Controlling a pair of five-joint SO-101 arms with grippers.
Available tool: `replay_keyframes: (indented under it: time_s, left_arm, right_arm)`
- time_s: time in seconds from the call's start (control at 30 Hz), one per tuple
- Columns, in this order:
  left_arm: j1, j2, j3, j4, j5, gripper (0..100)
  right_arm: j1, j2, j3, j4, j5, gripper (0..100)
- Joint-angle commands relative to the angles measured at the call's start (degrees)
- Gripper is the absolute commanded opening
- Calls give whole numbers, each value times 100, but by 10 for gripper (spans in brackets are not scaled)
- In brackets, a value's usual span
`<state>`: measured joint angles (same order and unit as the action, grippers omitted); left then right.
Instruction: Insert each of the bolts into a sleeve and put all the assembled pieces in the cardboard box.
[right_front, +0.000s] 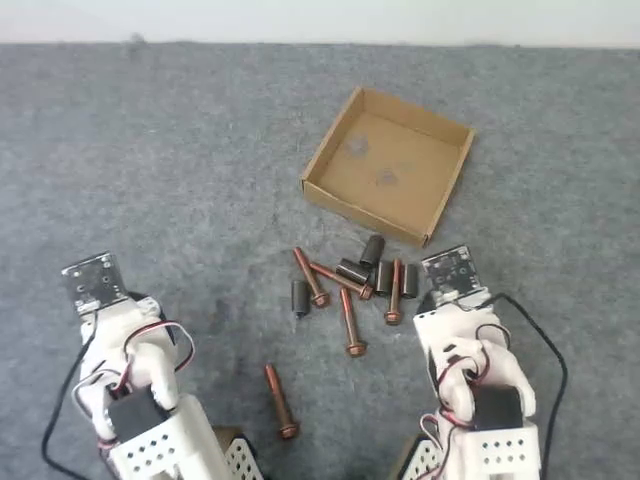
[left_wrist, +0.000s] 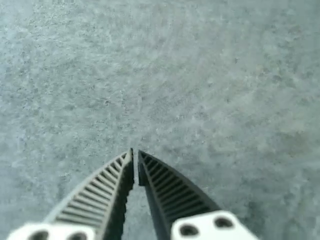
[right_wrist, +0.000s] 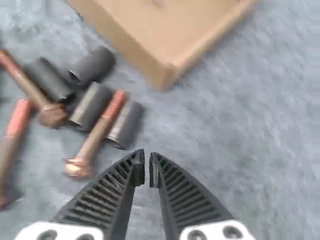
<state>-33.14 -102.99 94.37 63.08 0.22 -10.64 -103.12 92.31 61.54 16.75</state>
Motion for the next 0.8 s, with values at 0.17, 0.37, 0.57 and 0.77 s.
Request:
replay_keyframes:
  time_s: [0.17,0.37,0.57,0.77]
  left_arm:
    - [-404,923,-620,-202,-35,16]
    - [-993,3279,-1288,-1415,211,15]
    - [-1204,5169,-1886,-2295,668,15]
    - [-1538,6602,-2695,-2330,809,15]
  right_arm:
    - [-1385,259,-914,180,70,8]
    - [-1446,1895,-1538,-303,0,9]
    - [-2378,3442,-2629,-365,-730,10]
    - [-3908,4752,-3297,-391,-1398,10]
